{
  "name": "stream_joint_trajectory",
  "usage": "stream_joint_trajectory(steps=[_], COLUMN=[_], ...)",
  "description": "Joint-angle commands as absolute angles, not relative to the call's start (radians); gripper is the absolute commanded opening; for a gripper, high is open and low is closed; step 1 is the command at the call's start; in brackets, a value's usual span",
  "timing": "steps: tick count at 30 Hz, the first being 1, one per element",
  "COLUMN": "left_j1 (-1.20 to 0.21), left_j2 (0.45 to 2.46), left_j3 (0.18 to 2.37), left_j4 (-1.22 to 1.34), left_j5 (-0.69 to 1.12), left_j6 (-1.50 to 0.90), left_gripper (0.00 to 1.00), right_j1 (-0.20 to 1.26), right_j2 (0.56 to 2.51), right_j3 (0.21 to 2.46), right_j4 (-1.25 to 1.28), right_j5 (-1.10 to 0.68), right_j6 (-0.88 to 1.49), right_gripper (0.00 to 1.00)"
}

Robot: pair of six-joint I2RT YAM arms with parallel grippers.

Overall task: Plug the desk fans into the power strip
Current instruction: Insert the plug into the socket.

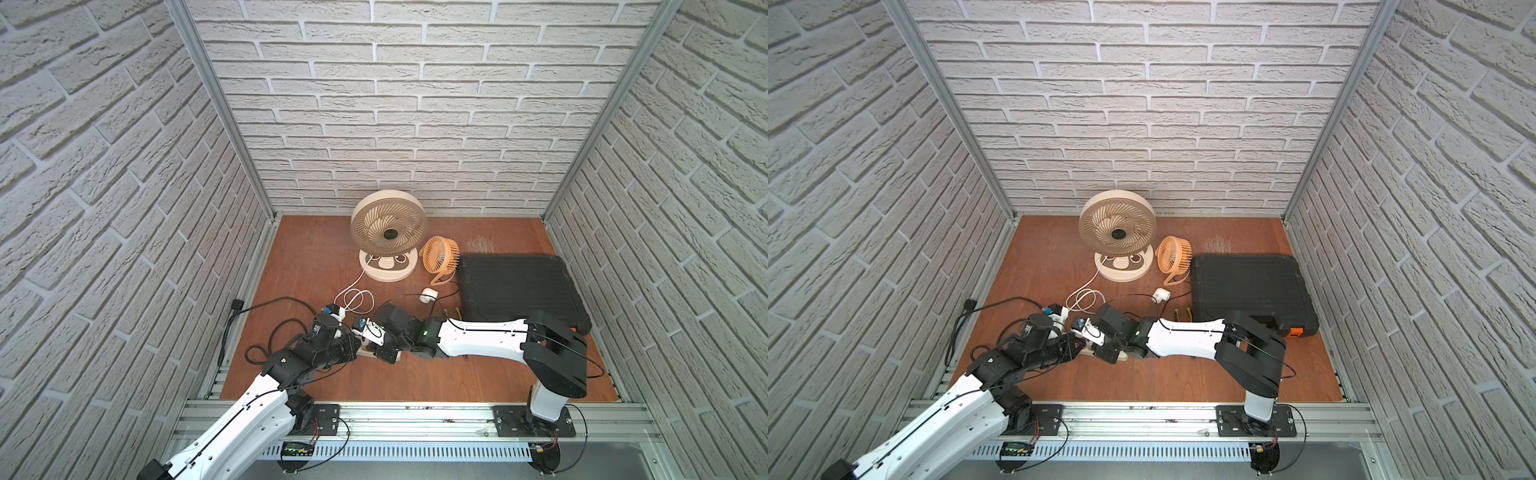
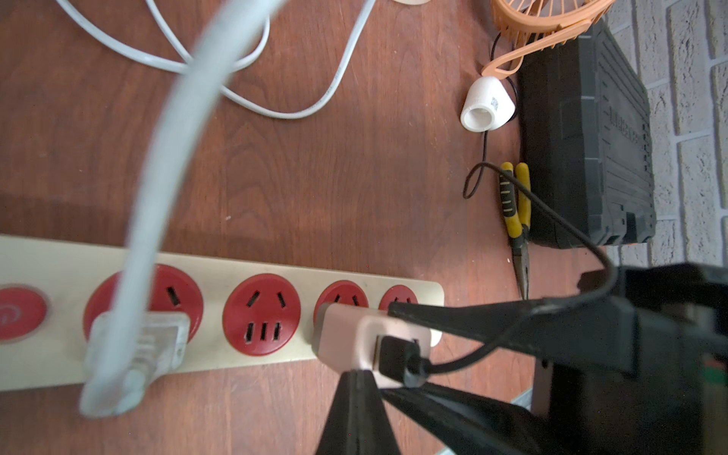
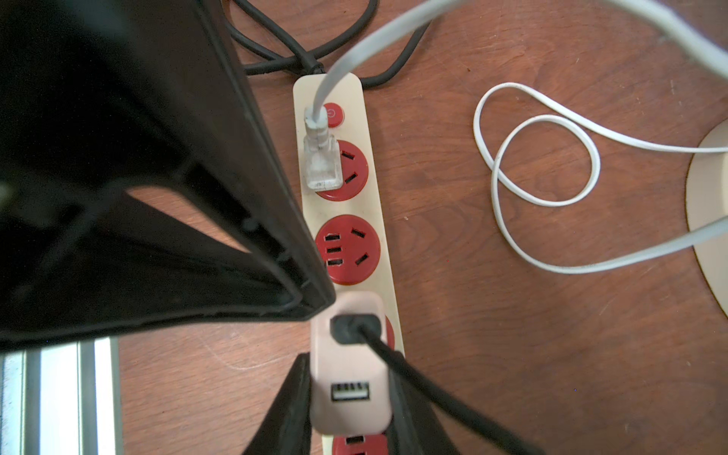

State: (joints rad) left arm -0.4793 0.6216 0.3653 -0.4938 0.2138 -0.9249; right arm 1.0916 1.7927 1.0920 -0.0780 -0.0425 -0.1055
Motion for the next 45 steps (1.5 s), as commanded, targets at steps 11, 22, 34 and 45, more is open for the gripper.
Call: stream_joint_trajectory(steps=[11, 22, 34, 45], left_j1=[-0.413, -0.407, -0.434, -0.453], left_j2=[0.536, 0.622, 0.655, 0.612], left_j3=[0.376, 0.381, 0.346, 0.270], left_j4=[-0.506, -0.459, -0.461, -0.497], left_j5=[0.246, 0.264, 0.269, 0.230], left_j6=[-0.951, -0.932, -0.928, -0.963], left_gripper=[0.00, 0.00, 0.00, 0.00], right_j1=[1.148, 1.147, 1.147, 1.147], right_j2=[1.896, 1.883, 1.895, 1.932], right_j3=[0.963, 0.934, 0.922, 0.930], right_j4=[0.000, 0.012, 0.036, 0.032], right_j5=[-0.018, -0.017, -0.040, -0.055], right_j6=[-0.130, -0.104, -0.078, -0.055], right_gripper=[0.03, 0.03, 0.03, 0.03])
